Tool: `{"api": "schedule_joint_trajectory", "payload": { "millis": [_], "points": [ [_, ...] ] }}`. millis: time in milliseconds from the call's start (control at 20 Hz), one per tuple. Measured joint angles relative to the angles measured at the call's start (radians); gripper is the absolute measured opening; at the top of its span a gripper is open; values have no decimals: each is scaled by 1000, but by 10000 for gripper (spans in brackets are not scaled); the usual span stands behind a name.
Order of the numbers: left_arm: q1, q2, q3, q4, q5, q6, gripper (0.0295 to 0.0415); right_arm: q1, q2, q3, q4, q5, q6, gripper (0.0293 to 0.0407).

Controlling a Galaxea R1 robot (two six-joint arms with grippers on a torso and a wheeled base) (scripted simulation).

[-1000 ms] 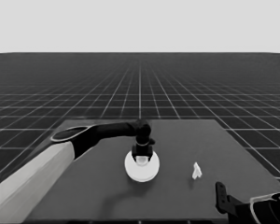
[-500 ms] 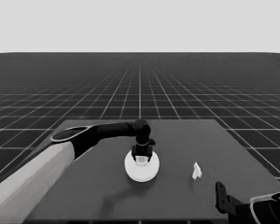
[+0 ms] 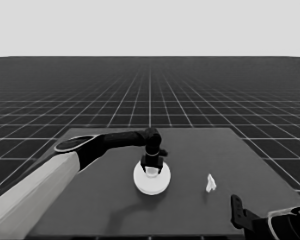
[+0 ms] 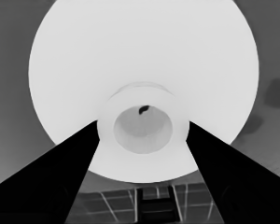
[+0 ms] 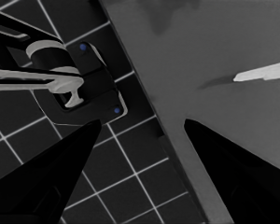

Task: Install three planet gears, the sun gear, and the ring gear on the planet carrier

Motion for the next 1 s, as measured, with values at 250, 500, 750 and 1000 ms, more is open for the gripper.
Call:
{"api": "schedule_joint_trajectory", "payload": {
  "millis": [250, 500, 750, 1000],
  "points": [
    [0, 0, 0, 0, 0, 44, 348, 0, 0, 0, 0, 0, 0, 385],
    [0, 1, 0, 0, 0, 87, 348, 0, 0, 0, 0, 0, 0, 385],
    [7, 2, 0, -1, -1, 131, 348, 0, 0, 0, 0, 0, 0, 385],
    [12, 1, 0, -1, 0, 175, 348, 0, 0, 0, 0, 0, 0, 385]
  ]
}}
